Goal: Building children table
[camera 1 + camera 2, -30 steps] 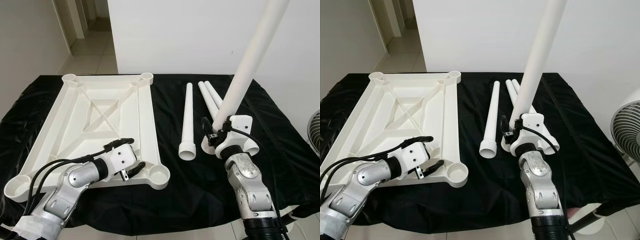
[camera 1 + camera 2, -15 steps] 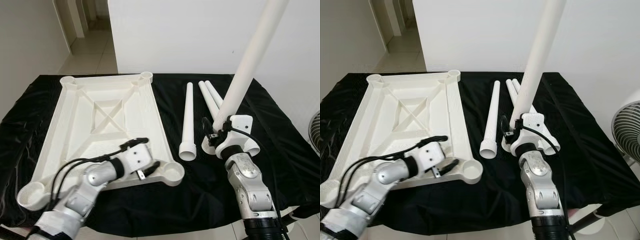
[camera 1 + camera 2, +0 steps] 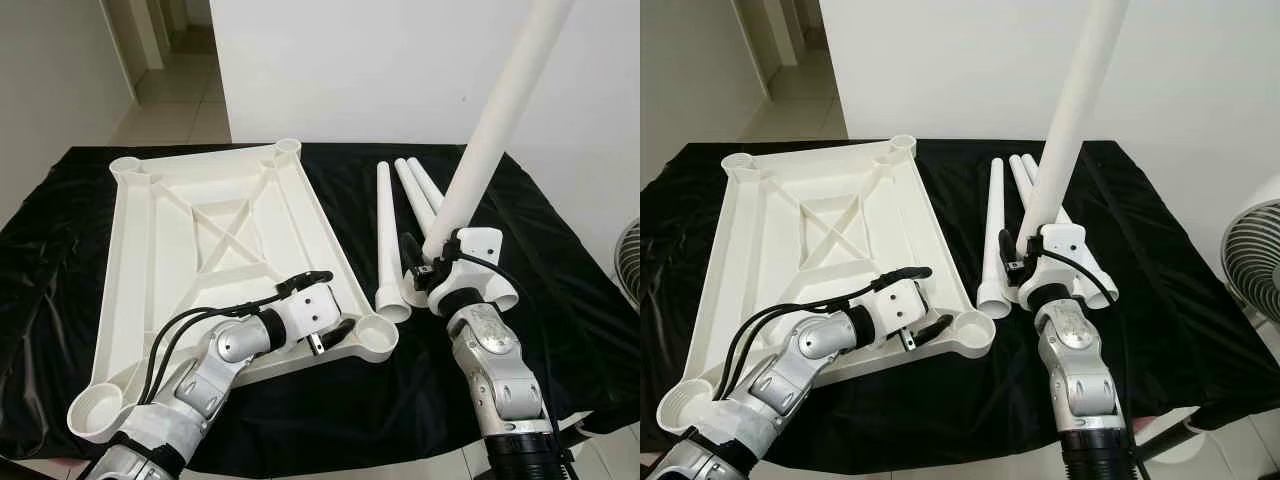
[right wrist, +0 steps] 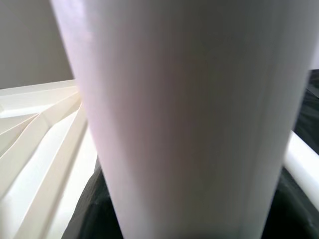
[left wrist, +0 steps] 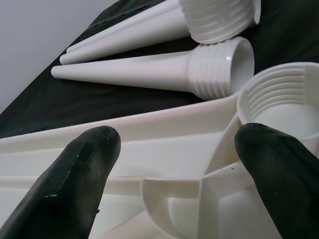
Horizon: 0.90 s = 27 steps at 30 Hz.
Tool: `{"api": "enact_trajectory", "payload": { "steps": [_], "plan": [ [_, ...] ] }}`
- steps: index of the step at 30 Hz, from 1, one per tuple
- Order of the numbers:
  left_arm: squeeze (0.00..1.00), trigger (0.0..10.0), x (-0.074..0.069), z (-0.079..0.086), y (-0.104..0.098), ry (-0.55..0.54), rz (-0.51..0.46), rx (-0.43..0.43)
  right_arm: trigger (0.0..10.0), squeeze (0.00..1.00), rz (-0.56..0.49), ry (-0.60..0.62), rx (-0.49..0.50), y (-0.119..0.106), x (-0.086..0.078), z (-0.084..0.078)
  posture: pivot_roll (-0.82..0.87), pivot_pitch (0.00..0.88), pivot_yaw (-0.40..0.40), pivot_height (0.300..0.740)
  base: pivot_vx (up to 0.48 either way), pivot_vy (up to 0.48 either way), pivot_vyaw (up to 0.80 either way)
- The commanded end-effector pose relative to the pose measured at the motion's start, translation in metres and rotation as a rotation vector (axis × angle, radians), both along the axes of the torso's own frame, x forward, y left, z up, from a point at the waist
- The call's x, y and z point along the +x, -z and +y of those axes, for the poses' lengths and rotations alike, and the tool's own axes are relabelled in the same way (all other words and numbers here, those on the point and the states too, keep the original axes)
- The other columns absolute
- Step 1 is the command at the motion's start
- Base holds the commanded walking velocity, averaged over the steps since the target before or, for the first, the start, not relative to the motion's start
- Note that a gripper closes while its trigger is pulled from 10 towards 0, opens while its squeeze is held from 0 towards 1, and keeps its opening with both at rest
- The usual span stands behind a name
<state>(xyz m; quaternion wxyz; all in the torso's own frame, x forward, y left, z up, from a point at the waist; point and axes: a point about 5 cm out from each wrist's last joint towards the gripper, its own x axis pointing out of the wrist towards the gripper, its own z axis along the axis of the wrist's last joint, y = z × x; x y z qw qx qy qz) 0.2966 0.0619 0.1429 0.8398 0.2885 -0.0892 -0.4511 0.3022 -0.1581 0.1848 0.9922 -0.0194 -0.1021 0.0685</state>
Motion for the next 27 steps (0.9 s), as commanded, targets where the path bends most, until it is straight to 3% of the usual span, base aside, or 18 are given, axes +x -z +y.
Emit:
{"api": "enact_trajectory", "payload": {
  "steps": [1, 7, 8, 13, 20, 27],
  "plan": [
    [0.00, 10.0, 0.000, 0.007, -0.002, -0.014, 0.017, -0.015, 10.0, 0.00, -0.019, -0.009, 0.008, -0.005, -0.001, 0.002, -0.04, 0.088, 0.020, 0.740, 0.000, 0.000, 0.00],
    [0.00, 10.0, -0.013, 0.018, -0.012, 0.053, 0.121, -0.134, 10.0, 0.00, -0.015, 0.000, 0.015, -0.002, -0.003, 0.002, -0.03, 0.085, 0.027, 0.740, 0.000, 0.000, 0.00],
    [0.00, 10.0, -0.021, 0.018, -0.017, 0.100, 0.162, -0.190, 10.0, 0.00, -0.014, 0.002, 0.015, -0.002, -0.003, 0.002, -0.02, 0.080, 0.030, 0.740, 0.000, 0.000, 0.00],
    [0.00, 10.0, -0.035, 0.018, -0.019, 0.182, 0.224, -0.219, 10.0, 0.00, -0.012, 0.004, 0.008, -0.001, -0.002, 0.000, -0.02, 0.069, 0.027, 0.740, 0.000, 0.000, 0.00],
    [0.00, 10.0, -0.041, 0.016, -0.008, 0.195, 0.220, -0.137, 10.0, 0.00, -0.010, 0.003, -0.010, -0.001, 0.001, -0.001, -0.02, 0.059, 0.017, 0.740, 0.000, 0.000, 0.00],
    [0.00, 10.0, -0.033, 0.013, 0.005, 0.115, 0.151, -0.018, 10.0, 0.00, -0.022, -0.014, -0.020, -0.005, 0.004, 0.001, -0.02, 0.047, 0.006, 0.740, 0.000, 0.000, 0.00]
  ]
}}
